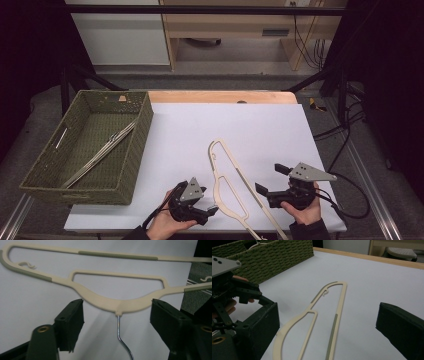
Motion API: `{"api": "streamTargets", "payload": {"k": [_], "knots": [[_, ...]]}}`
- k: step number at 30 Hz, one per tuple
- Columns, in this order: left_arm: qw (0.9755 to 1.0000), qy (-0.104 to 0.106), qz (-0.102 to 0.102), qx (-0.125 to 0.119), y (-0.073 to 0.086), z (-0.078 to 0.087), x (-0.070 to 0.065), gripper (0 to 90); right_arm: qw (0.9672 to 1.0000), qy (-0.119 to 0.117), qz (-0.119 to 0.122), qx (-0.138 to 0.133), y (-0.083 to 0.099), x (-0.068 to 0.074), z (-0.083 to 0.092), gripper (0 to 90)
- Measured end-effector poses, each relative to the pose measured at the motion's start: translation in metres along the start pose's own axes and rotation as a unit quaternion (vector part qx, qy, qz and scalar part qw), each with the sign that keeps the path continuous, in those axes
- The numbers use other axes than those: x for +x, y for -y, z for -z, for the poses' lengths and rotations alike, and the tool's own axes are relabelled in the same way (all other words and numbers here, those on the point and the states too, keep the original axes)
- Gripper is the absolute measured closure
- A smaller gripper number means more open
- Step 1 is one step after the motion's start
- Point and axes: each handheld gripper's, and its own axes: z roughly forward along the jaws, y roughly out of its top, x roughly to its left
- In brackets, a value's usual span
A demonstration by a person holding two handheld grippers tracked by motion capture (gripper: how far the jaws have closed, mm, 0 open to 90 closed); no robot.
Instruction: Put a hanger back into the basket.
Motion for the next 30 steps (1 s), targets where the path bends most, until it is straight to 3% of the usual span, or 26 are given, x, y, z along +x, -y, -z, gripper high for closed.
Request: {"api": "streamTargets", "payload": {"k": [6,12,21,24,30], "knots": [[0.9995,0.009,0.0,0.031,0.004,-0.007,-0.002,49.0,1.0,-0.001,0.002,0.007,0.001,0.001,-0.003,5.9],[0.9989,-0.005,-0.006,0.046,0.007,-0.011,-0.004,63.2,0.9999,-0.001,0.003,0.011,0.002,0.001,-0.005,5.9],[0.998,-0.021,-0.016,0.057,0.007,-0.014,-0.007,71.4,0.9998,-0.002,0.006,0.018,0.002,0.003,-0.008,5.4],[0.9978,-0.027,-0.009,0.06,0.006,-0.015,-0.009,72.1,0.9998,-0.005,0.007,0.019,0.002,0.004,-0.009,5.3],[0.997,-0.025,-0.022,0.07,0.004,-0.015,-0.009,74.7,0.9997,-0.005,0.008,0.021,0.002,0.005,-0.011,5.3]]}}
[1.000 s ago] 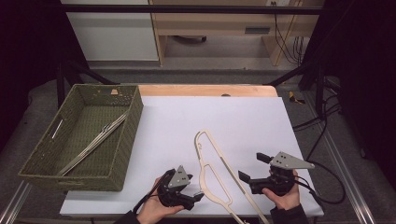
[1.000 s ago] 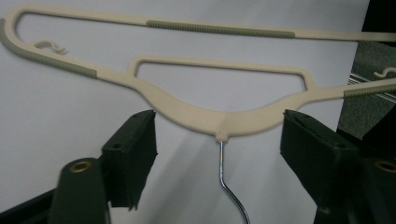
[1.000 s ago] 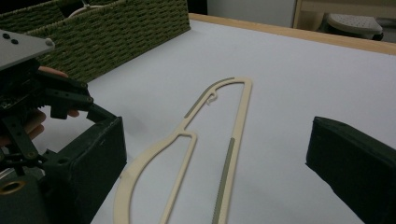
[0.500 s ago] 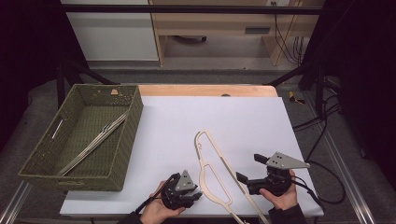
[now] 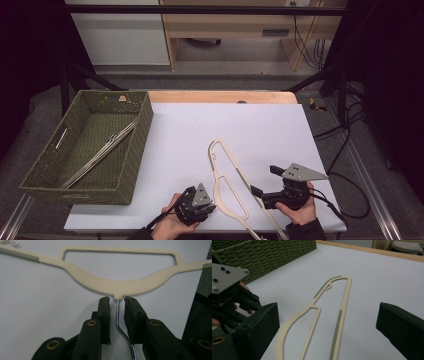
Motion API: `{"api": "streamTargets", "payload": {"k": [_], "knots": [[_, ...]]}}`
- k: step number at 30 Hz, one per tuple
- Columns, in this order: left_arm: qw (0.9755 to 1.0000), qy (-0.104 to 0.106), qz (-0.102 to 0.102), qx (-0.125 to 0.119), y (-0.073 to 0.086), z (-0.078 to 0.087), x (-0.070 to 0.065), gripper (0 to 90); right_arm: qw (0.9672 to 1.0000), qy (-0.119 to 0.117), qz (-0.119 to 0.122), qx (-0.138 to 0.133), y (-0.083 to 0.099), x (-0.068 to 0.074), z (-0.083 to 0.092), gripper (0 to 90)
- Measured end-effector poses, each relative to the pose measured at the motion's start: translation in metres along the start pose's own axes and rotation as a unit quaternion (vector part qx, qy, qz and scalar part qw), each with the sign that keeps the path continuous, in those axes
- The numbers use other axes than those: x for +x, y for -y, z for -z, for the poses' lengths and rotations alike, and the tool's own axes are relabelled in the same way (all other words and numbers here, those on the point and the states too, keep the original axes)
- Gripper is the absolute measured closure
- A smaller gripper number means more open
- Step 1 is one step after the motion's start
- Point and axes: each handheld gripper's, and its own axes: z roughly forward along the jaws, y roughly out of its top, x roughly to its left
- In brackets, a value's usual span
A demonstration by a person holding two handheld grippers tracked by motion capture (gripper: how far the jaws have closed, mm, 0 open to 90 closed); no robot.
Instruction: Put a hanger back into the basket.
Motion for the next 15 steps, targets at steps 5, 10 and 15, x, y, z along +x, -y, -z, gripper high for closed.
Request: {"api": "streamTargets", "payload": {"k": [5,10,15], "knots": [[1.0,0.002,0.008,0.0,-0.0009,-0.0007,-0.0001,76.4,1.0,-0.005,0.002,0.001,-0.0006,0.0028,-0.0012,5.3],[0.9999,0.004,0.003,0.009,-0.0026,-0.0004,0.0003,79.2,0.9999,-0.009,0.004,0.005,0.0001,0.0035,-0.0029,5.2],[0.9999,0.004,0.009,0.005,-0.002,-0.0006,0.0003,88.3,0.9999,-0.011,0.0,0.006,0.0005,0.0046,-0.0038,5.2]]}}
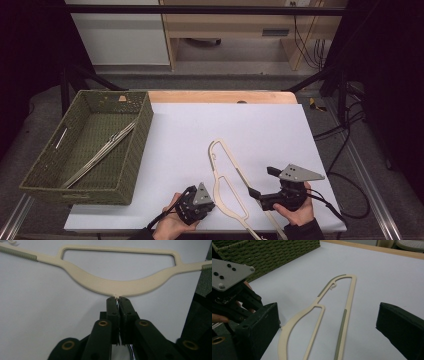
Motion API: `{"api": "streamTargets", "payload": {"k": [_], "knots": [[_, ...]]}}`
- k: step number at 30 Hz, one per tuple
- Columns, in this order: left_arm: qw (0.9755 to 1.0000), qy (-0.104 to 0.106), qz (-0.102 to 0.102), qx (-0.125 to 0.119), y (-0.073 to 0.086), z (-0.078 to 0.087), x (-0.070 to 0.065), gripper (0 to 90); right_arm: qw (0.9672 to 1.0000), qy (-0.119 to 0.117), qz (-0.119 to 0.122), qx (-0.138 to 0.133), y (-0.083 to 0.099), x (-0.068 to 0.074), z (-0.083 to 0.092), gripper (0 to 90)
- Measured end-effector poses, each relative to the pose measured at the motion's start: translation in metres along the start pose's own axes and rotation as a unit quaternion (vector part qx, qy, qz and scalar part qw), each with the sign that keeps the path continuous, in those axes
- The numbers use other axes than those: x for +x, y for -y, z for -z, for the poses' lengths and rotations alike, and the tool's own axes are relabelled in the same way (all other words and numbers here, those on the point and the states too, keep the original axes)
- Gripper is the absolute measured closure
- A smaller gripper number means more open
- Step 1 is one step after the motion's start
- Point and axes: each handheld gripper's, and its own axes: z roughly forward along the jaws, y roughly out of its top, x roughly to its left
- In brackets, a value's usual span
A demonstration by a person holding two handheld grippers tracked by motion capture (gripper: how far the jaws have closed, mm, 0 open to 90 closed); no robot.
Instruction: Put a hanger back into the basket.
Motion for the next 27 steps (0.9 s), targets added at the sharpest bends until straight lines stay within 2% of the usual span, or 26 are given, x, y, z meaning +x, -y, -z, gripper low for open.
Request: {"api": "streamTargets", "payload": {"k": [5,11,13,20,21,24,27], "knots": [[0.9999,-0.01,-0.007,0.002,-0.001,0.0,-0.003,88.6,1.0,-0.003,0.001,0.004,0.001,0.001,-0.003,5.2],[1.0,-0.003,-0.004,0.0,-0.001,0.001,-0.002,88.7,0.9999,-0.007,0.004,0.01,0.002,0.004,-0.006,5.1],[0.9999,0.007,-0.008,0.008,-0.004,0.004,0.0,88.8,0.9998,-0.012,0.007,0.012,0.002,0.008,-0.008,5.5],[0.9999,-0.003,-0.014,0.0,-0.013,0.019,0.001,88.8,0.9991,-0.029,0.018,0.025,0.003,0.021,-0.019,6.4],[1.0,-0.004,-0.008,-0.004,-0.014,0.019,0.0,88.8,0.9989,-0.032,0.02,0.027,0.003,0.023,-0.02,6.4],[0.9998,-0.009,-0.018,0.003,-0.02,0.025,-0.001,88.8,0.9985,-0.037,0.024,0.031,0.004,0.03,-0.024,7.3],[0.9997,-0.01,-0.02,0.001,-0.024,0.028,-0.001,88.8,0.9984,-0.037,0.026,0.034,0.003,0.035,-0.026,8.3]]}}
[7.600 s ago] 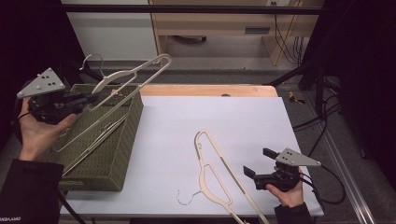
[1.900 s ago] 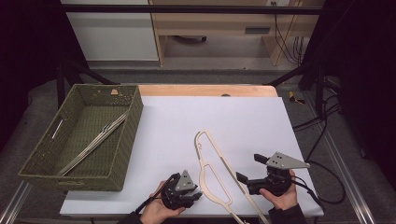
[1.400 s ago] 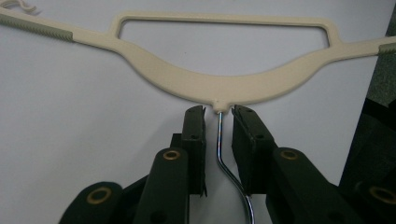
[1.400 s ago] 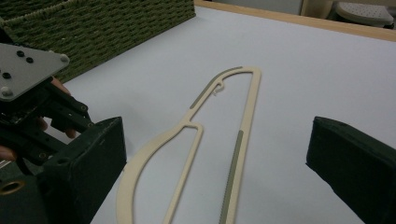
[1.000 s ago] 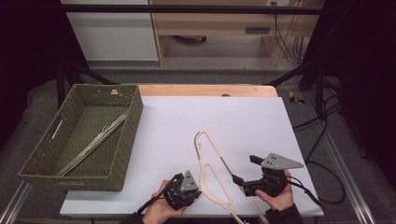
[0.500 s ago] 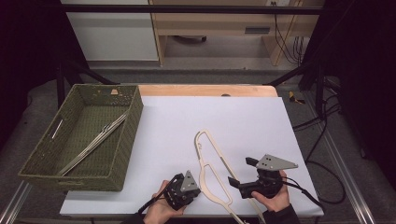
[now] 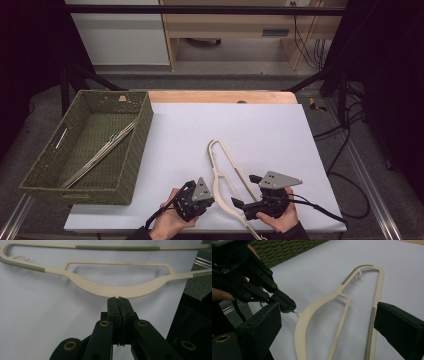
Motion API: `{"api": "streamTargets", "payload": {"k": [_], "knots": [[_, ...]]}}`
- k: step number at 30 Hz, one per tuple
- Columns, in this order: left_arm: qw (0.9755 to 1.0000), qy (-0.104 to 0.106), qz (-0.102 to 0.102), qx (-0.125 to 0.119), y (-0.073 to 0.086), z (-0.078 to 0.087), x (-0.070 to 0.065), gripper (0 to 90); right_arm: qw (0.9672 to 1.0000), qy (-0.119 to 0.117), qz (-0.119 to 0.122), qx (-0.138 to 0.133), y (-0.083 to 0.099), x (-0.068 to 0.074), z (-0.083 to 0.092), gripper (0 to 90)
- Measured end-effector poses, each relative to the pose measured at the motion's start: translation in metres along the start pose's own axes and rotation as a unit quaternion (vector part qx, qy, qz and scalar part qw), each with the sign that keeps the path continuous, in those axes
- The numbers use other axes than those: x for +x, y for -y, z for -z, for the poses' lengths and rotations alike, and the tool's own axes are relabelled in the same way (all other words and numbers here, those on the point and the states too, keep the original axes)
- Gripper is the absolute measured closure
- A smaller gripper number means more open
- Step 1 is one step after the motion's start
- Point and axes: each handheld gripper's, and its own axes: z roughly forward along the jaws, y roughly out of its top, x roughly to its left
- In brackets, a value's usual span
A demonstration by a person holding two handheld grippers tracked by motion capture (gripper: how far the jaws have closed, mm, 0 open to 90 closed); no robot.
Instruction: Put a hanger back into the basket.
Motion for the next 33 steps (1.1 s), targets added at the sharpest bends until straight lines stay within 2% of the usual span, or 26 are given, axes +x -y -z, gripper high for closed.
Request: {"api": "streamTargets", "payload": {"k": [7,12,13,14,15,20,24,27,28,29,30,31,33], "knots": [[0.9999,-0.01,-0.01,-0.01,-0.018,0.011,-0.001,88.8,0.9999,-0.006,-0.003,0.013,0.0,0.008,-0.007,10.9],[0.9998,-0.012,-0.009,-0.011,-0.027,0.013,-0.001,88.8,0.9996,-0.005,-0.001,0.028,0.002,0.011,-0.012,13.8],[0.9998,-0.013,-0.008,-0.012,-0.028,0.013,-0.001,88.8,0.9993,0.0,0.001,0.038,0.003,0.013,-0.015,17.6],[0.9998,-0.013,-0.008,-0.012,-0.03,0.013,-0.001,88.8,0.9993,0.0,0.001,0.038,0.003,0.013,-0.015,17.6],[0.9998,-0.012,-0.007,-0.012,-0.031,0.013,-0.001,88.9,0.9986,0.001,0.008,0.052,0.004,0.016,-0.018,20.2],[0.9999,-0.012,-0.01,-0.007,-0.035,0.012,-0.002,88.8,0.9972,0.012,0.013,0.072,0.007,0.018,-0.025,27.2],[0.9999,-0.009,-0.004,-0.01,-0.035,0.012,-0.002,88.9,0.9962,0.015,0.022,0.083,0.008,0.019,-0.028,33.2],[0.9999,-0.011,-0.005,-0.01,-0.035,0.012,-0.002,88.9,0.9938,0.026,0.034,0.103,0.01,0.022,-0.033,41.5],[0.9999,-0.011,-0.005,-0.01,-0.035,0.012,-0.002,88.9,0.9938,0.026,0.034,0.103,0.01,0.022,-0.033,41.5],[0.9999,-0.011,-0.006,-0.012,-0.035,0.012,-0.002,88.9,0.9923,0.029,0.04,0.113,0.012,0.023,-0.035,46.0],[0.9999,-0.011,-0.006,-0.012,-0.035,0.012,-0.002,88.8,0.9923,0.029,0.04,0.113,0.012,0.023,-0.035,46.0],[0.9999,-0.011,-0.006,-0.012,-0.035,0.012,-0.002,88.9,0.9916,0.031,0.041,0.118,0.013,0.023,-0.038,51.9],[0.9998,-0.012,-0.011,-0.007,-0.035,0.012,-0.001,88.9,0.9909,0.03,0.047,0.123,0.014,0.023,-0.038,54.5]]}}
